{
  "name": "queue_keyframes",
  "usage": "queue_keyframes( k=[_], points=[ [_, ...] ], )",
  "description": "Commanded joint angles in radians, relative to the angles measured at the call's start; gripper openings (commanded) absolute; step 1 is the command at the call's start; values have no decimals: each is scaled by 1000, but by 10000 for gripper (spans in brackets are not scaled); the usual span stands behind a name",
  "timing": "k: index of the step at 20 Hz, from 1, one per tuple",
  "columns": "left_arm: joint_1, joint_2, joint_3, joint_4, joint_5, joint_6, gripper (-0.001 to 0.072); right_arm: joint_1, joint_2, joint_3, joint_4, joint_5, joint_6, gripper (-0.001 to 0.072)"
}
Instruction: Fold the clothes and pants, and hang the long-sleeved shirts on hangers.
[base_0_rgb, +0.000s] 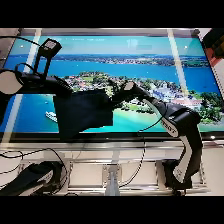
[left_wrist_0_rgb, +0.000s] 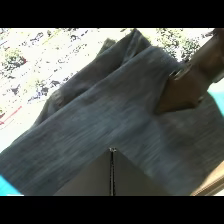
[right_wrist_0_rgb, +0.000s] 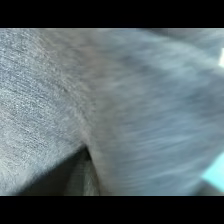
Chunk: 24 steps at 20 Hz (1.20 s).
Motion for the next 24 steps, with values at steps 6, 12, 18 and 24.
queue_keyframes(
  k=[6, 12, 18, 24],
  points=[
    [1, 1, 0, 2, 32, 0, 52, -18, -22, 192, 232, 77, 2, 22],
    [1, 23, 0, 24, 75, 0, 52, -260, 153, 261, 230, 235, -6, 21],
    [1, 84, 0, 106, 142, 0, 52, -663, 443, 261, 150, 250, -6, 22],
    [1, 115, 0, 180, 173, 0, 52, -1157, 587, 261, -69, 182, 45, 21]
  ],
)
